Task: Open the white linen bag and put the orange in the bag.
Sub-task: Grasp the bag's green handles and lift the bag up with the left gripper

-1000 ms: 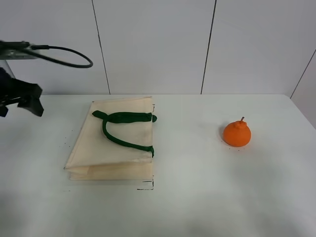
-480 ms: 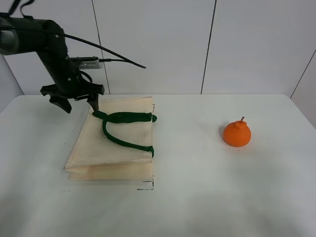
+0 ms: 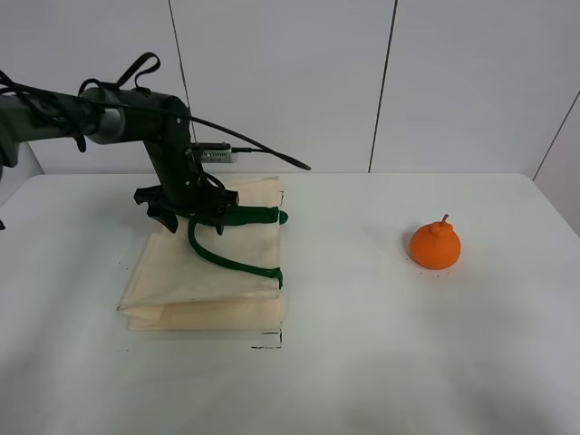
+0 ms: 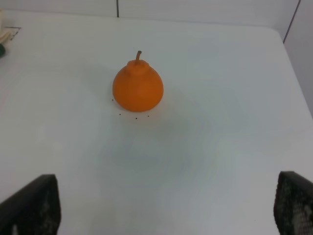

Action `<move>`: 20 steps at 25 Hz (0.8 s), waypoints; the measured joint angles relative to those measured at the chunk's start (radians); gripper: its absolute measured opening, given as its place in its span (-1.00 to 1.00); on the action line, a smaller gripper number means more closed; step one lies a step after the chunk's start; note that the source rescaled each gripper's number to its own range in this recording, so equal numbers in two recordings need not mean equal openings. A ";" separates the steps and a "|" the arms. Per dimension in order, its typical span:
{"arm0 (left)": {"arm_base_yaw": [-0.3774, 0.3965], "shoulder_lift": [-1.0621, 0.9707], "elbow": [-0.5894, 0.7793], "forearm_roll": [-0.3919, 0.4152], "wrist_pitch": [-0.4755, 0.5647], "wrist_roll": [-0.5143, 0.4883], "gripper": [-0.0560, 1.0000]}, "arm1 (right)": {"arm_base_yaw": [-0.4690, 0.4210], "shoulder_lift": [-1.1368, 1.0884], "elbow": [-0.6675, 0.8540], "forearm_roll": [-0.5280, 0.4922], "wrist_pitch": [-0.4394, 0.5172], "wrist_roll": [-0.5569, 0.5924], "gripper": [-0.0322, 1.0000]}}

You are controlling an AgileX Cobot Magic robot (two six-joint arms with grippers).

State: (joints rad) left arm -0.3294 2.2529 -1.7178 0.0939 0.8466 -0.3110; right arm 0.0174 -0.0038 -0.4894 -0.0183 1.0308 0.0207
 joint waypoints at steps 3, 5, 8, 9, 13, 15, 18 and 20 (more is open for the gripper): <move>0.000 0.051 0.000 0.001 -0.042 -0.001 0.99 | 0.000 0.000 0.000 0.000 0.000 0.000 1.00; 0.000 0.079 0.000 0.000 -0.061 -0.003 0.97 | 0.000 0.000 0.000 0.000 0.000 0.000 1.00; 0.000 0.082 -0.005 -0.003 -0.063 -0.003 0.93 | 0.000 0.000 0.000 0.000 0.000 0.000 1.00; 0.000 0.086 -0.006 -0.003 -0.062 -0.003 0.91 | 0.000 0.000 0.000 0.000 0.000 0.000 1.00; -0.001 0.091 -0.010 0.000 -0.054 -0.004 0.25 | 0.000 0.000 0.000 0.000 0.000 0.000 1.00; -0.001 0.092 -0.010 0.022 -0.039 -0.012 -0.37 | 0.000 0.000 0.000 0.000 0.000 0.000 1.00; -0.001 0.082 -0.010 0.061 -0.015 -0.039 -0.86 | 0.000 0.000 0.000 0.000 0.000 0.000 1.00; -0.001 0.061 -0.018 0.074 0.016 -0.044 -0.87 | 0.000 0.000 0.000 0.000 0.000 0.000 1.00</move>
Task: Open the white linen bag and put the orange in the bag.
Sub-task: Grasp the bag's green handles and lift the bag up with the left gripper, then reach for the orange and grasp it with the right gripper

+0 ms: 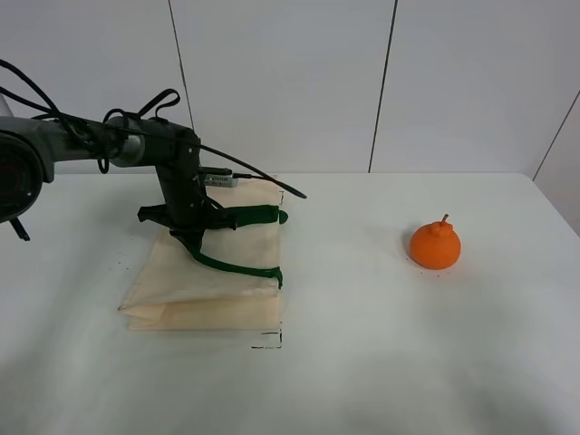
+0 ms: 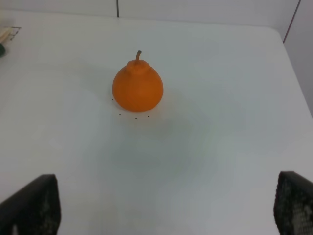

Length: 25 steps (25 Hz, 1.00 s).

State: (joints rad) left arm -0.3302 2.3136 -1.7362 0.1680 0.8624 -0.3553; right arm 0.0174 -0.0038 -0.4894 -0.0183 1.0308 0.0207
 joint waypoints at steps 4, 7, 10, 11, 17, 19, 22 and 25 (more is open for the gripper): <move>0.000 -0.097 -0.088 0.013 0.103 0.036 -0.87 | 0.000 0.000 0.000 0.000 0.000 0.000 1.00; 0.000 -0.184 -0.186 0.017 0.189 0.084 -0.88 | 0.000 0.000 0.000 0.000 0.000 0.000 1.00; -0.001 -0.253 -0.284 0.018 0.255 0.104 -0.89 | 0.000 0.000 0.000 0.000 0.000 0.000 1.00; -0.001 -0.270 -0.317 0.014 0.274 0.109 -0.89 | 0.000 0.000 0.000 0.000 0.000 0.000 1.00; -0.001 -0.381 -0.409 -0.044 0.321 0.160 -0.89 | 0.000 0.103 0.000 0.000 -0.001 0.000 1.00; -0.001 -0.406 -0.412 -0.050 0.321 0.166 -0.89 | 0.000 0.223 -0.008 0.006 -0.003 0.000 1.00; -0.001 -0.428 -0.412 -0.051 0.321 0.169 -0.89 | 0.000 0.456 -0.066 0.026 -0.048 0.000 1.00; -0.001 -0.434 -0.412 -0.052 0.321 0.169 -0.89 | 0.000 0.721 -0.168 0.040 -0.109 0.000 1.00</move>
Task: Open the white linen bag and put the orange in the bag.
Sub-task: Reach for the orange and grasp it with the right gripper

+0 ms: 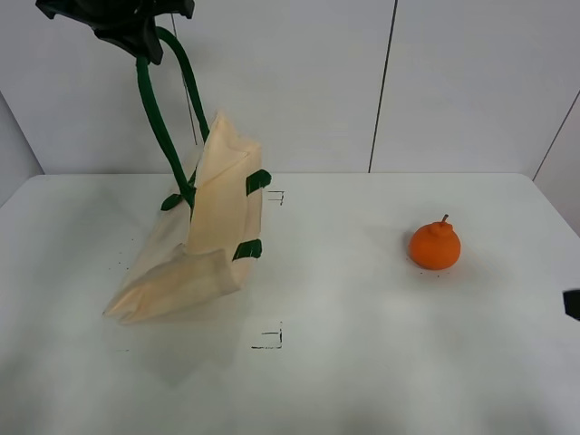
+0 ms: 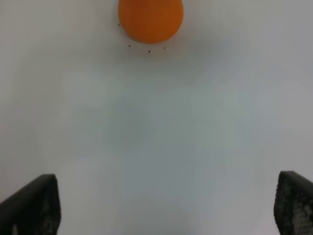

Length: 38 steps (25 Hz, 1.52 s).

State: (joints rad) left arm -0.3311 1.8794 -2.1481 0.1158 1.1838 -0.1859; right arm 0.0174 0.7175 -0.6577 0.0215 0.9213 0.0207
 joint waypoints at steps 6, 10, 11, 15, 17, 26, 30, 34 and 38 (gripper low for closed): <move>0.000 0.000 0.000 -0.022 0.000 0.003 -0.89 | 0.000 0.570 -0.305 0.005 -0.010 0.000 1.00; 0.000 0.000 0.000 -0.022 0.000 0.006 -0.89 | 0.000 0.875 -0.560 0.010 0.067 -0.007 1.00; 0.000 0.000 0.000 -0.022 0.000 0.006 -0.89 | 0.000 0.932 -0.625 0.014 0.087 -0.014 1.00; 0.000 0.000 0.000 -0.022 0.000 0.008 -0.89 | 0.000 1.135 -0.823 0.045 0.131 -0.052 1.00; 0.000 0.000 0.000 -0.022 0.000 0.010 -0.89 | 0.000 1.205 -0.881 0.057 0.132 -0.060 1.00; 0.000 0.000 0.000 -0.022 0.000 0.021 -0.89 | 0.000 1.368 -0.920 0.067 0.118 -0.079 1.00; 0.000 0.000 0.000 -0.022 0.000 0.022 -0.89 | 0.000 1.417 -0.921 0.104 0.066 -0.107 1.00; 0.000 0.000 0.000 -0.022 0.000 0.022 -0.89 | 0.000 1.458 -0.921 0.126 0.032 -0.125 1.00; 0.000 0.000 0.000 -0.022 0.000 0.022 -0.89 | 0.000 1.482 -0.921 0.113 0.028 -0.126 1.00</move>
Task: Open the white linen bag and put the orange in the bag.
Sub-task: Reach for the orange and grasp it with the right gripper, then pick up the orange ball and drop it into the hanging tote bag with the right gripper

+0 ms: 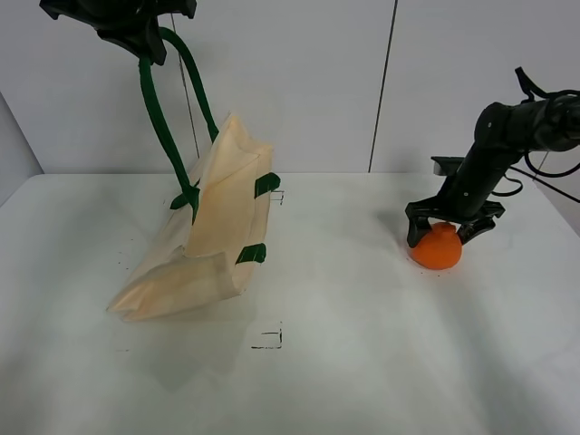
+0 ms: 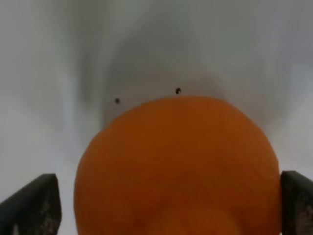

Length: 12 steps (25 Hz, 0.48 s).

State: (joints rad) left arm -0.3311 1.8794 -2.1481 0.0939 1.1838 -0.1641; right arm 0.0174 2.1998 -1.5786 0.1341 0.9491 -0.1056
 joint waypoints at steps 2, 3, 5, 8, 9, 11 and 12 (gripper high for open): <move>0.000 0.000 0.000 0.000 0.000 0.000 -0.89 | 0.000 0.005 -0.001 -0.019 -0.003 0.019 0.88; 0.000 0.000 0.000 0.000 0.000 0.000 -0.89 | 0.000 0.006 -0.001 -0.031 -0.002 0.033 0.75; 0.000 0.000 0.000 0.000 0.000 0.000 -0.89 | 0.000 0.007 -0.001 -0.052 -0.001 0.077 0.09; 0.000 -0.001 0.000 0.000 0.000 0.000 -0.89 | 0.000 0.002 -0.013 -0.061 0.026 0.099 -0.94; 0.000 -0.002 0.000 0.000 0.000 0.001 -0.89 | 0.000 0.000 -0.019 -0.059 0.035 0.098 -0.91; 0.000 -0.009 0.000 0.000 0.000 0.002 -0.89 | 0.000 -0.012 -0.037 -0.041 0.058 0.074 -0.90; 0.000 -0.013 0.000 0.000 0.000 0.003 -0.89 | 0.000 -0.017 -0.055 -0.030 0.075 0.061 -0.90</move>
State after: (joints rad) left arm -0.3311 1.8667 -2.1481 0.0939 1.1838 -0.1609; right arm 0.0174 2.1824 -1.6336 0.1039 1.0238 -0.0447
